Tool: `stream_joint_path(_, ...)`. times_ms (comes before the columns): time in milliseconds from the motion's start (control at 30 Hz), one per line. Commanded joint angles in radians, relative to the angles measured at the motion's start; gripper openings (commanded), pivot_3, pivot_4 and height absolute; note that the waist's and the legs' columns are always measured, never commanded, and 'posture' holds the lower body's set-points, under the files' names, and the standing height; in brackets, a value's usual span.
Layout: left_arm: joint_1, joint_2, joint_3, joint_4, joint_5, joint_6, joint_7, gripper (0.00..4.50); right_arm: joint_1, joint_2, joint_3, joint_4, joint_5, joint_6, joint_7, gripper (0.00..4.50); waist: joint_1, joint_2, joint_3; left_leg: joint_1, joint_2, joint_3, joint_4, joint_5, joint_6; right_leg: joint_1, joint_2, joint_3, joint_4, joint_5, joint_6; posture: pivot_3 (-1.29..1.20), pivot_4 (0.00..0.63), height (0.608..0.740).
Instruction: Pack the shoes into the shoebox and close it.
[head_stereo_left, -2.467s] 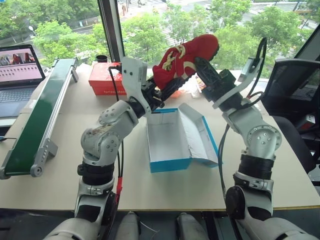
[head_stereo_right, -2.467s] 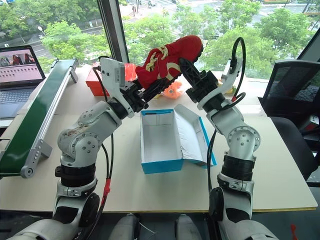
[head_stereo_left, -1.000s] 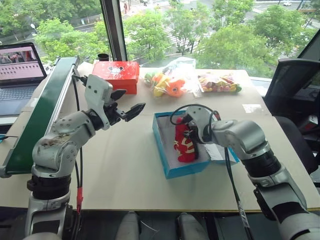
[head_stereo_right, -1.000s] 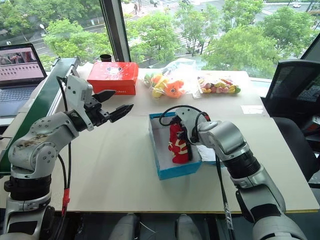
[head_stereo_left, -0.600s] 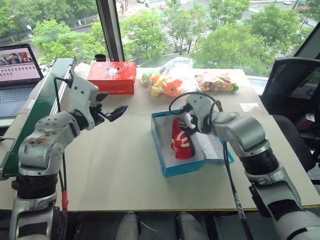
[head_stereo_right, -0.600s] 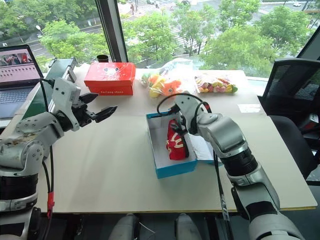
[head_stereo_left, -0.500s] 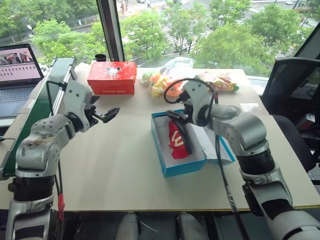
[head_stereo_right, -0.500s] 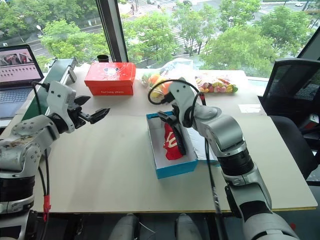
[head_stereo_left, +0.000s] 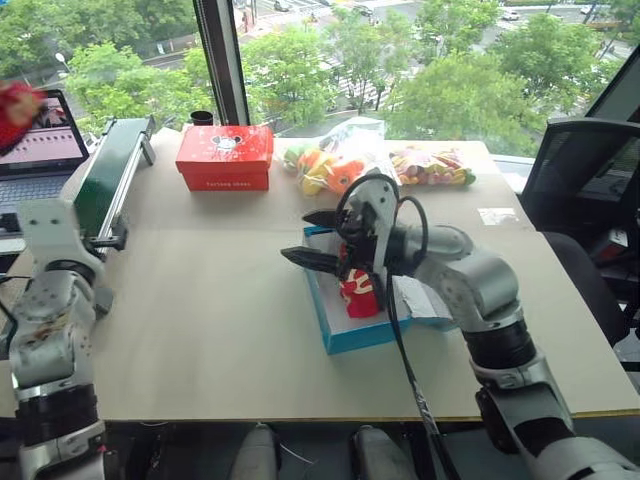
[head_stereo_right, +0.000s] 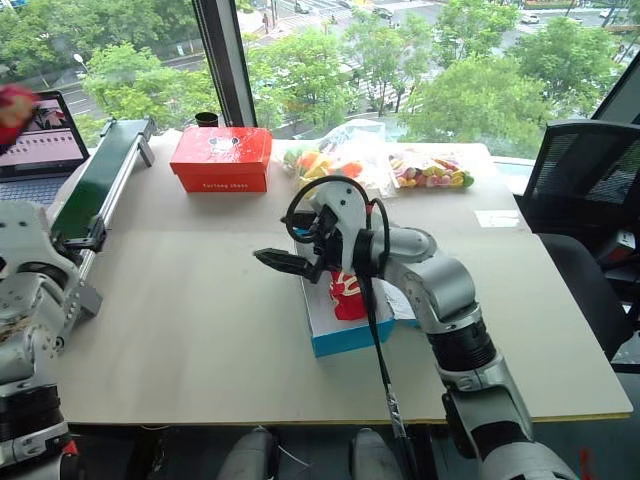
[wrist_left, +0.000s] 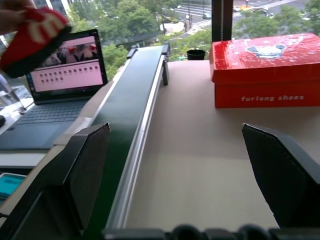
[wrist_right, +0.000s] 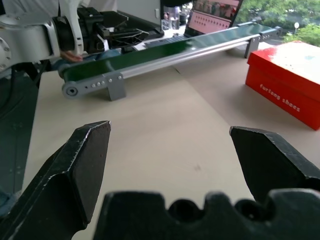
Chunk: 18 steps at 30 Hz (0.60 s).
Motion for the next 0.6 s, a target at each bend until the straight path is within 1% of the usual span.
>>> stream_joint_path(33, 0.005, -0.017, 0.020, 0.069, -0.004, -0.086, -0.007, 4.50, 0.020, 0.028, 0.013, 0.034, -0.039, -0.084, -0.004, 4.48, -0.001, 0.000, 0.000, 0.000, 0.000, 0.000, 0.000, 0.000, 0.000, 0.000, 0.000, 0.000, 0.000, 0.000, 0.000, 0.00, 0.150, 0.739)
stream_joint_path(133, -0.019, 0.004, 0.025, 0.169, -0.012, -0.139, -0.041, 4.50, 0.021, 0.044, 0.013, 0.050, -0.054, -0.103, -0.010, 4.48, -0.002, 0.000, 0.000, 0.000, 0.000, 0.000, 0.000, 0.000, 0.000, -0.001, 0.000, 0.000, 0.001, 0.000, 0.000, 0.00, 0.150, 0.739)
stream_joint_path(233, -0.084, 0.043, 0.061, 0.327, -0.040, -0.161, -0.050, 4.50, 0.025, 0.061, 0.000, 0.055, -0.055, -0.109, -0.024, 4.48, -0.003, -0.001, 0.000, 0.000, 0.000, 0.000, 0.000, 0.000, 0.000, -0.001, 0.000, -0.001, 0.001, 0.000, -0.001, 0.00, 0.150, 0.739)
stream_joint_path(333, -0.142, 0.088, 0.071, 0.460, -0.043, -0.208, -0.067, 4.50, 0.024, 0.076, -0.011, 0.058, -0.056, -0.113, -0.045, 4.48, -0.005, -0.001, 0.000, 0.000, 0.000, 0.000, 0.000, 0.000, 0.000, -0.001, 0.000, -0.001, 0.001, 0.000, 0.000, 0.00, 0.150, 0.739)
stream_joint_path(467, -0.208, 0.146, 0.036, 0.617, -0.010, -0.296, -0.108, 4.50, 0.027, 0.082, -0.014, 0.052, -0.069, -0.114, -0.064, 4.48, -0.005, -0.001, 0.000, 0.000, 0.000, 0.000, 0.000, 0.000, 0.000, -0.001, 0.000, -0.002, 0.001, 0.000, 0.000, 0.00, 0.150, 0.739)
stream_joint_path(600, -0.253, 0.155, 0.013, 0.689, -0.008, -0.354, -0.135, 4.50, 0.038, 0.083, -0.020, 0.031, -0.070, -0.105, -0.077, 4.48, -0.002, -0.001, 0.000, 0.000, 0.000, 0.000, 0.000, 0.000, 0.000, -0.001, 0.000, -0.002, 0.001, 0.000, -0.001, 0.00, 0.150, 0.739)
